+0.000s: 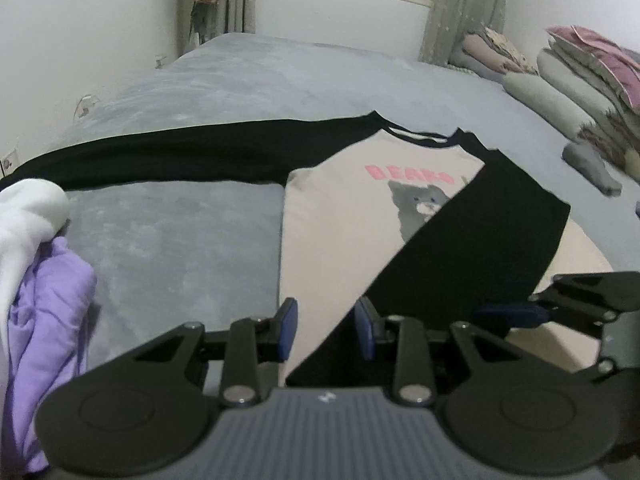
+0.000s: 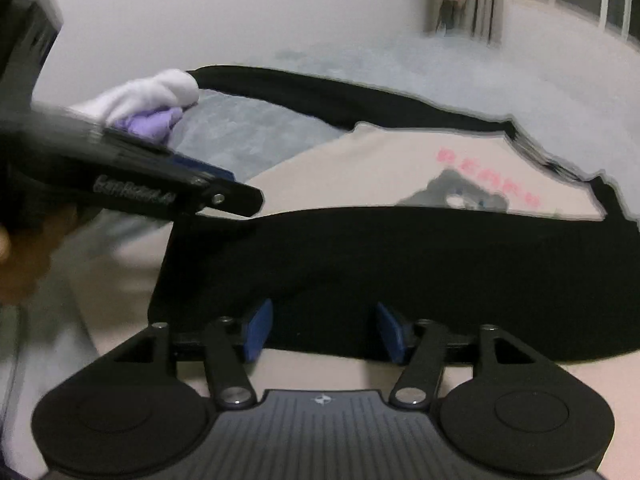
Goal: Fold clothes
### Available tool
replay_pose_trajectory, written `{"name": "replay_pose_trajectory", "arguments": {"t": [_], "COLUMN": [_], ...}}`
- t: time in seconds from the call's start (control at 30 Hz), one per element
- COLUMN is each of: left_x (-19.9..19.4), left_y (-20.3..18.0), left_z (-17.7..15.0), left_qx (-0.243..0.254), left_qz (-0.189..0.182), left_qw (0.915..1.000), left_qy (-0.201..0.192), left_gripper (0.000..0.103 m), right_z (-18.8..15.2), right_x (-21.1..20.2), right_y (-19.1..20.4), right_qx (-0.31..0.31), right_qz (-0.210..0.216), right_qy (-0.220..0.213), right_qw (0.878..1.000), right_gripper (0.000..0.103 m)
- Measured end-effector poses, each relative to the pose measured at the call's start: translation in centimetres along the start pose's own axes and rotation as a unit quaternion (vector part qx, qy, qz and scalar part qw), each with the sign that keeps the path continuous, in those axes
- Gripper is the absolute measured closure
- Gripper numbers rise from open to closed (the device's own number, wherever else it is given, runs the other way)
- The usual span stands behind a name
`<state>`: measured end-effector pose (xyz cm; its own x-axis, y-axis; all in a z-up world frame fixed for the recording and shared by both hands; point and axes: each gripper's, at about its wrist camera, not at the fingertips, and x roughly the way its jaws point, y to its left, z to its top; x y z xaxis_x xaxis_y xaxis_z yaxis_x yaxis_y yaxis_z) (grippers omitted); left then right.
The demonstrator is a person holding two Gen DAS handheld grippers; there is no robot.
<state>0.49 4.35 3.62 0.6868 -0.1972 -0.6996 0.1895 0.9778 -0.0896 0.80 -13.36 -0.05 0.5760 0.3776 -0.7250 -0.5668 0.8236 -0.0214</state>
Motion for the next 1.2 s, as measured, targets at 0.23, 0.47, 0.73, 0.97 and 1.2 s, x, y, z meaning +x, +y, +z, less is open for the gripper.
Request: {"name": "replay_pose_trajectory", "arguments": {"t": [0.23,0.47,0.73,0.97,1.2], "left_x": [-1.2,-2.0,-5.1,-6.7,-7.4], "left_y": [-0.5,0.2,3.6,4.7,3.6], "left_z": [-0.4,-0.9,-1.9,-3.8,-5.1], "left_qx": [0.022,0.022,-0.027,-0.065,-0.043], "left_qz": [-0.007,-0.006,-0.029,-0.074,-0.074], "left_qw": [0.9997,0.9997,0.9991,0.995,0.9961], "left_qy": [-0.011,-0.008,-0.014,0.013,0.021], "left_gripper": [0.073,0.073,0.076,0.08,0.075], "right_z": [-2.8,-5.3,-12.8,-16.9,-18.5], "right_x": [-2.4,-6.2,-14.6,-17.6,-19.4], "right_y": [2.0,2.6,-4.4,-6.6,-7.9], "right_qx": [0.041,0.085,0.26,0.326,0.377], "right_qz": [0.016,0.006,-0.051,-0.104,-0.137], "right_qy": [-0.005,-0.04,-0.086,-0.088,-0.103], "right_qw": [0.999,0.996,0.96,0.936,0.91], "right_gripper": [0.045,0.045,0.045,0.046,0.059]}}
